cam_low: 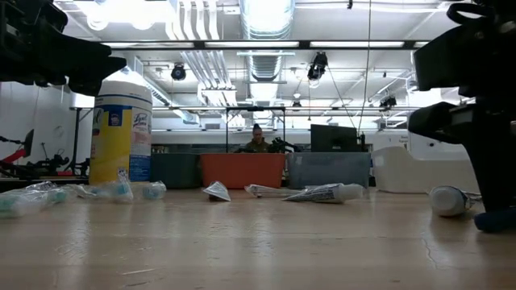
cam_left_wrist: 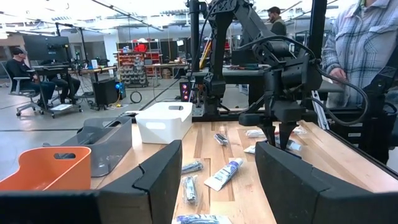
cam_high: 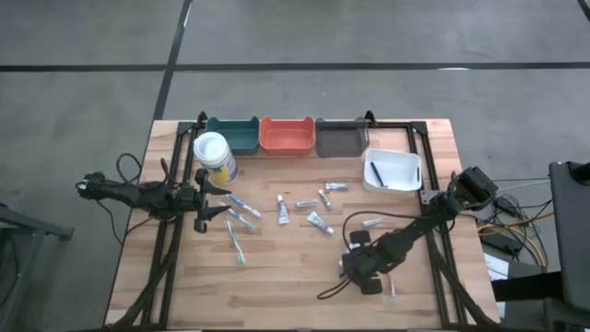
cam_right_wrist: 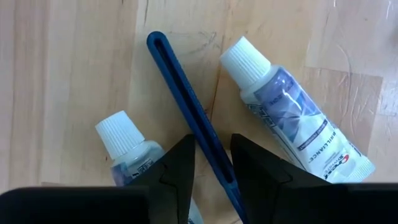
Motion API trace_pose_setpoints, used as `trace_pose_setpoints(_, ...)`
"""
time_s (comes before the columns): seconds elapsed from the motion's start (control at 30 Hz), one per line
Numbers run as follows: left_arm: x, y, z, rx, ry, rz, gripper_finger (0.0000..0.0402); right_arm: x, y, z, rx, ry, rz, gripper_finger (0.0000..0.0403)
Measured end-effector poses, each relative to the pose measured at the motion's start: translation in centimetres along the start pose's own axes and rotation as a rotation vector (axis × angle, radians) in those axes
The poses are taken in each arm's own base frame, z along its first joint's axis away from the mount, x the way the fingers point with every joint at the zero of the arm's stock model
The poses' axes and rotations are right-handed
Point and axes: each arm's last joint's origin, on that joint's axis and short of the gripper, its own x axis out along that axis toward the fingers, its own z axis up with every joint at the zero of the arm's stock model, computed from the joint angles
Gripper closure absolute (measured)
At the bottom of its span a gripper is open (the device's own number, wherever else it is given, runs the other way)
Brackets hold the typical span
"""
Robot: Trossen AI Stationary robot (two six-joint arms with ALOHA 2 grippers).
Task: Pick & Place Travel size toiletries
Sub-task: Put the razor into the white bin
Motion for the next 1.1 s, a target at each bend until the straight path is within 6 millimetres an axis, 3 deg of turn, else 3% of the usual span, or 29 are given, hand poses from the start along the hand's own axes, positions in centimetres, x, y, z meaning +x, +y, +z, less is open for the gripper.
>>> trace_pose_setpoints(0.4, 0.0, 0.0, 0.0, 0.0, 0.0, 0.0, 0.0193, 0.1, -0.7, 0.6, 0.076, -0.012, -0.003, 0.0373)
trace_pose_setpoints(0.83, 0.0, 0.0, 0.0, 0.0, 0.0, 0.0, 0.0193, -0.7, -1.0, 1.0, 0.117, -0.021, -0.043, 0.0377)
trace_pose_setpoints(1.1, 0.0, 0.0, 0.0, 0.0, 0.0, 0.0, 0.0193, -2.8, -2.1, 3.5, 0.241, -0.007, 0.039, 0.0378)
